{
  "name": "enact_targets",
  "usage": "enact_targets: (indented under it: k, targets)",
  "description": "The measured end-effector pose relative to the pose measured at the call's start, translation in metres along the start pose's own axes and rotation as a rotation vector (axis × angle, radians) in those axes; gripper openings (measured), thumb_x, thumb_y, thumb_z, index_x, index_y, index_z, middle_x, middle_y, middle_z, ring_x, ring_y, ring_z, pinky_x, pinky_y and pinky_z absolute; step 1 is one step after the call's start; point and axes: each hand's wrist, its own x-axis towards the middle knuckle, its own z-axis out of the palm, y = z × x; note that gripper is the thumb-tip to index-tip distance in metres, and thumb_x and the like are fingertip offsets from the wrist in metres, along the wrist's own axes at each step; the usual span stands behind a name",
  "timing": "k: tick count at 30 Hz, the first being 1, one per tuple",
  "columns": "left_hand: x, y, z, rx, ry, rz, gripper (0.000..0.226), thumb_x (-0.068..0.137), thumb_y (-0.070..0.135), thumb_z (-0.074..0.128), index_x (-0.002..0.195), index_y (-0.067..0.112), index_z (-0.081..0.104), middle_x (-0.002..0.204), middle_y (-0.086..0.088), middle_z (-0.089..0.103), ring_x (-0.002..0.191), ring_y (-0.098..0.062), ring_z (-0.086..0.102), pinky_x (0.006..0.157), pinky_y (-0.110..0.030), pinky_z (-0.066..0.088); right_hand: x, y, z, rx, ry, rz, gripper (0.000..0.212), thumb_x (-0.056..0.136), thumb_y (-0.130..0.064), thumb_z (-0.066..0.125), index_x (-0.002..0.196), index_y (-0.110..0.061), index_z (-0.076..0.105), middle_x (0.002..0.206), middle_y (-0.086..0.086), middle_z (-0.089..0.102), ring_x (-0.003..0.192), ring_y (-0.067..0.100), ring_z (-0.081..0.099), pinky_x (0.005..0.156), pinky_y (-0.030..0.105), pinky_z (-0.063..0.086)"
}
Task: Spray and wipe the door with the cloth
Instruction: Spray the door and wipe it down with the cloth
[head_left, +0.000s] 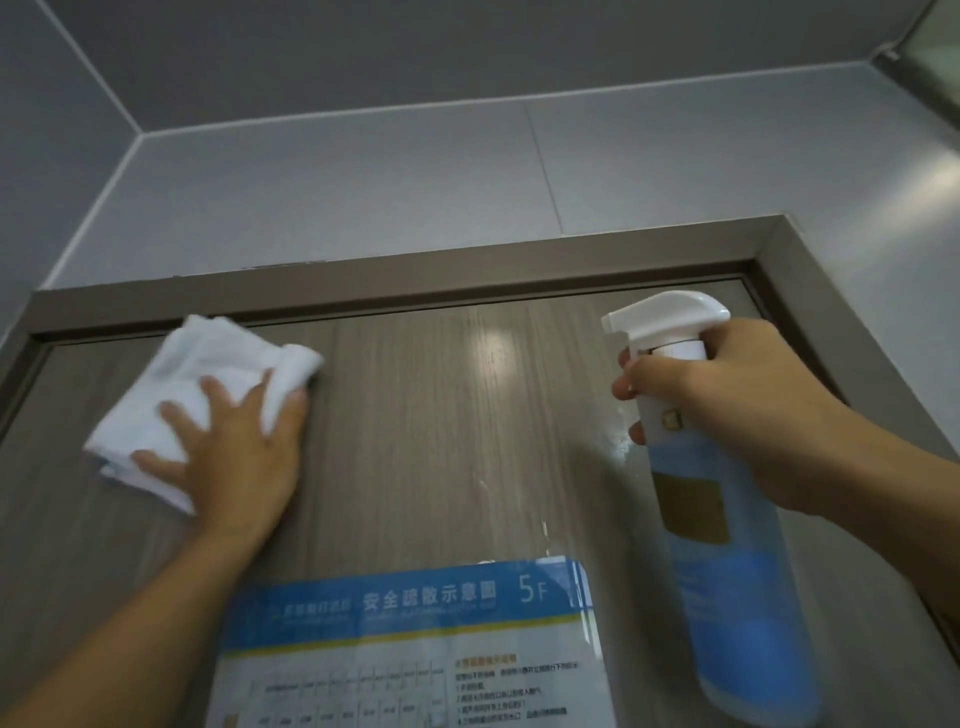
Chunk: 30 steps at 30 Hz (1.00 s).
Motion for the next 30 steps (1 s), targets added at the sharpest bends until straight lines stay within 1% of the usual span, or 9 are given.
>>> enact_targets:
  k: [6, 9, 10, 12, 14, 17, 20, 25, 30]
  targets:
    - [-0.088, 0.128, 0.052, 0.079, -0.101, 0.331, 0.070, 0.095, 0.076, 0.008, 0.156, 0.049, 0.030, 0.172, -0.009, 0.012, 0.155, -0.046, -0.007, 0.113, -0.076, -0.011, -0.008, 0.012, -0.022, -0.095, 0.016, -0.040, 0.014, 0.083, -0.012, 0.077, 0.091, -0.002, 0.072, 0.078, 0.019, 0.072, 0.065, 0.028, 0.073, 0.054, 0.034, 0.061]
    - [-0.137, 0.171, 0.072, 0.118, -0.084, 0.580, 0.067, 0.095, 0.074, 0.024, 0.152, 0.044, 0.041, 0.166, -0.016, 0.029, 0.152, -0.053, 0.015, 0.112, -0.082, 0.005, -0.008, 0.019, -0.032, -0.139, 0.050, -0.070, 0.014, 0.084, -0.016, 0.076, 0.089, -0.004, 0.071, 0.080, 0.019, 0.072, 0.072, 0.033, 0.073, 0.065, 0.049, 0.063]
    - [-0.148, 0.178, 0.075, 0.151, -0.073, 0.660, 0.065, 0.095, 0.074, 0.030, 0.151, 0.042, 0.043, 0.164, -0.017, 0.032, 0.150, -0.054, 0.021, 0.112, -0.082, 0.007, -0.007, 0.020, -0.035, -0.159, 0.050, -0.085, 0.013, 0.084, -0.018, 0.076, 0.089, -0.007, 0.070, 0.081, 0.016, 0.072, 0.074, 0.031, 0.073, 0.064, 0.046, 0.064]
    - [-0.153, 0.179, 0.079, 0.182, -0.061, 0.761, 0.068, 0.091, 0.073, 0.044, 0.151, 0.040, 0.044, 0.163, -0.018, 0.035, 0.149, -0.054, 0.025, 0.112, -0.082, 0.007, -0.008, 0.020, -0.040, -0.184, 0.034, -0.130, 0.012, 0.085, -0.023, 0.076, 0.092, -0.018, 0.067, 0.082, 0.006, 0.070, 0.075, 0.022, 0.072, 0.058, 0.029, 0.060]
    - [-0.140, 0.170, 0.077, 0.196, -0.052, 0.817, 0.065, 0.092, 0.071, 0.050, 0.150, 0.041, 0.045, 0.161, -0.017, 0.038, 0.148, -0.055, 0.026, 0.110, -0.084, 0.011, -0.009, 0.019, -0.044, -0.185, -0.002, -0.193, 0.021, 0.085, -0.023, 0.074, 0.101, -0.031, 0.063, 0.087, -0.001, 0.068, 0.076, 0.018, 0.071, 0.055, 0.022, 0.059]
    - [-0.105, 0.156, 0.061, 0.173, -0.112, 0.700, 0.060, 0.097, 0.066, 0.026, 0.148, 0.043, 0.048, 0.161, -0.010, 0.040, 0.149, -0.053, 0.024, 0.111, -0.083, 0.013, -0.012, 0.020, -0.054, -0.147, -0.087, -0.248, 0.047, 0.090, -0.020, 0.068, 0.128, -0.044, 0.053, 0.096, -0.002, 0.071, 0.079, 0.021, 0.073, 0.064, 0.032, 0.064]
    - [-0.064, 0.134, 0.041, 0.187, -0.146, 0.540, 0.070, 0.099, 0.066, 0.003, 0.155, 0.040, 0.037, 0.168, -0.010, 0.025, 0.154, -0.050, 0.010, 0.120, -0.073, 0.002, -0.017, 0.023, -0.066, -0.108, -0.133, -0.266, 0.045, 0.092, -0.022, 0.066, 0.129, -0.045, 0.053, 0.097, -0.002, 0.075, 0.082, 0.015, 0.075, 0.068, 0.032, 0.064]
    - [-0.019, 0.100, 0.014, 0.034, -0.042, 0.282, 0.063, 0.103, 0.059, 0.026, 0.146, 0.021, 0.050, 0.161, -0.018, 0.032, 0.150, -0.052, 0.013, 0.119, -0.072, 0.011, -0.027, 0.033, -0.091, -0.051, -0.157, -0.181, 0.048, 0.086, -0.026, 0.071, 0.126, -0.048, 0.055, 0.105, -0.002, 0.073, 0.082, 0.022, 0.076, 0.061, 0.027, 0.061]
    - [-0.027, 0.119, 0.036, 0.023, -0.033, 0.244, 0.072, 0.101, 0.069, 0.014, 0.152, 0.029, 0.045, 0.167, -0.016, 0.020, 0.152, -0.051, 0.004, 0.116, -0.075, -0.002, -0.025, 0.046, -0.098, -0.192, -0.090, -0.222, 0.049, 0.089, -0.025, 0.072, 0.125, -0.051, 0.053, 0.104, -0.006, 0.069, 0.086, 0.019, 0.072, 0.065, 0.028, 0.063]
